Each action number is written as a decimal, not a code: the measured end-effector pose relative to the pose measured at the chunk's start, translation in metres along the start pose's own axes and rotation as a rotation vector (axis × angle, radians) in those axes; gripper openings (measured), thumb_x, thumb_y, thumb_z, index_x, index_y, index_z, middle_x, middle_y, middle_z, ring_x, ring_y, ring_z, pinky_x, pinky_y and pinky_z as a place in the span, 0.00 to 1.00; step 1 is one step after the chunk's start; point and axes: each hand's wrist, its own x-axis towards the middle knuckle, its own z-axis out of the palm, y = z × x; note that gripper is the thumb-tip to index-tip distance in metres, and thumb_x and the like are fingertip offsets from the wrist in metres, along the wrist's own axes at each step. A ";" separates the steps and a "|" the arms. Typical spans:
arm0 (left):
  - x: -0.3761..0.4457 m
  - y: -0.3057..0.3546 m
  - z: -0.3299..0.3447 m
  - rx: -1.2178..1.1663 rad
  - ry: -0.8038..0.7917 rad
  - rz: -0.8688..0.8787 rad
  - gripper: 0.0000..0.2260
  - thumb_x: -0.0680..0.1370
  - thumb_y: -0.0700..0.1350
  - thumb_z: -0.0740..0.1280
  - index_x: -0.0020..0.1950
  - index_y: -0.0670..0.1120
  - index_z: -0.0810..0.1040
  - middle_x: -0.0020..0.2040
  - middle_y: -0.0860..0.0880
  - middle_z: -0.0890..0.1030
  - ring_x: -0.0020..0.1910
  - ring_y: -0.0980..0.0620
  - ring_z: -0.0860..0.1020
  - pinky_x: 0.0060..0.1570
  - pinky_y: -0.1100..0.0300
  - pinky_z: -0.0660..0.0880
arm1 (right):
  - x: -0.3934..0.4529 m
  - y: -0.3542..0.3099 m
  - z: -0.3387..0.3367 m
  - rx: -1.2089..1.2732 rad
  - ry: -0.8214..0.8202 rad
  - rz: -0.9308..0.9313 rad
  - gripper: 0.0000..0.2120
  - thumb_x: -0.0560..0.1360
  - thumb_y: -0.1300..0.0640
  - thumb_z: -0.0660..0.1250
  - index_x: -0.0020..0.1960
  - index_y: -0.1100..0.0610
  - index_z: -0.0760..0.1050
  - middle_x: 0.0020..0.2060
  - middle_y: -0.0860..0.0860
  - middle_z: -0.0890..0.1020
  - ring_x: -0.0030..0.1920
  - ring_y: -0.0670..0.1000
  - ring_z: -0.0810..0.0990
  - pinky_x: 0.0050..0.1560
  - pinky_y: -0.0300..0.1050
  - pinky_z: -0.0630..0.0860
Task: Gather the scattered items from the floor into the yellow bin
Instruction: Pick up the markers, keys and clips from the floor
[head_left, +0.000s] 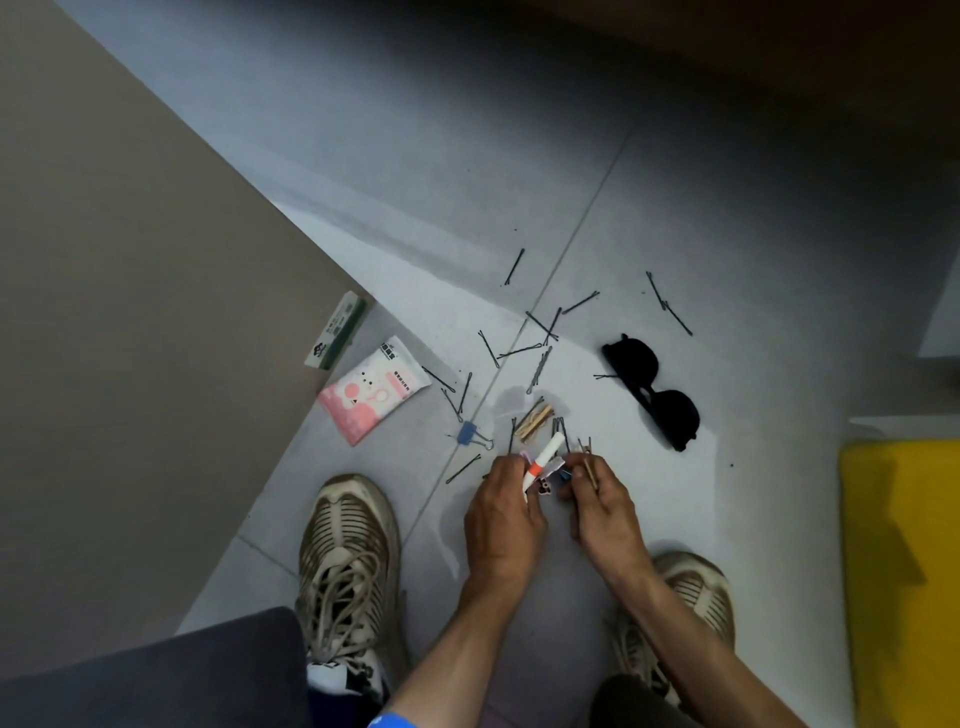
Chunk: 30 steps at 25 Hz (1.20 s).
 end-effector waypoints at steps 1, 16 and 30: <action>0.001 0.000 0.001 -0.001 -0.008 -0.003 0.14 0.74 0.37 0.69 0.60 0.44 0.77 0.53 0.46 0.80 0.50 0.45 0.80 0.47 0.53 0.77 | 0.000 0.000 0.001 0.001 -0.004 -0.005 0.09 0.83 0.61 0.57 0.50 0.56 0.75 0.38 0.50 0.80 0.29 0.38 0.73 0.32 0.28 0.68; 0.051 0.056 -0.049 -0.828 0.016 -0.316 0.10 0.71 0.39 0.75 0.39 0.51 0.76 0.32 0.50 0.81 0.29 0.52 0.77 0.28 0.60 0.74 | 0.027 -0.089 -0.035 0.236 0.086 -0.191 0.11 0.83 0.55 0.57 0.51 0.44 0.77 0.37 0.50 0.77 0.24 0.47 0.68 0.23 0.36 0.65; -0.098 0.353 0.025 -0.477 -0.825 0.385 0.09 0.70 0.47 0.74 0.48 0.55 0.79 0.42 0.57 0.83 0.43 0.57 0.81 0.42 0.60 0.79 | -0.186 -0.074 -0.293 0.473 0.861 -0.246 0.09 0.78 0.52 0.63 0.50 0.44 0.82 0.46 0.45 0.86 0.47 0.46 0.83 0.43 0.37 0.76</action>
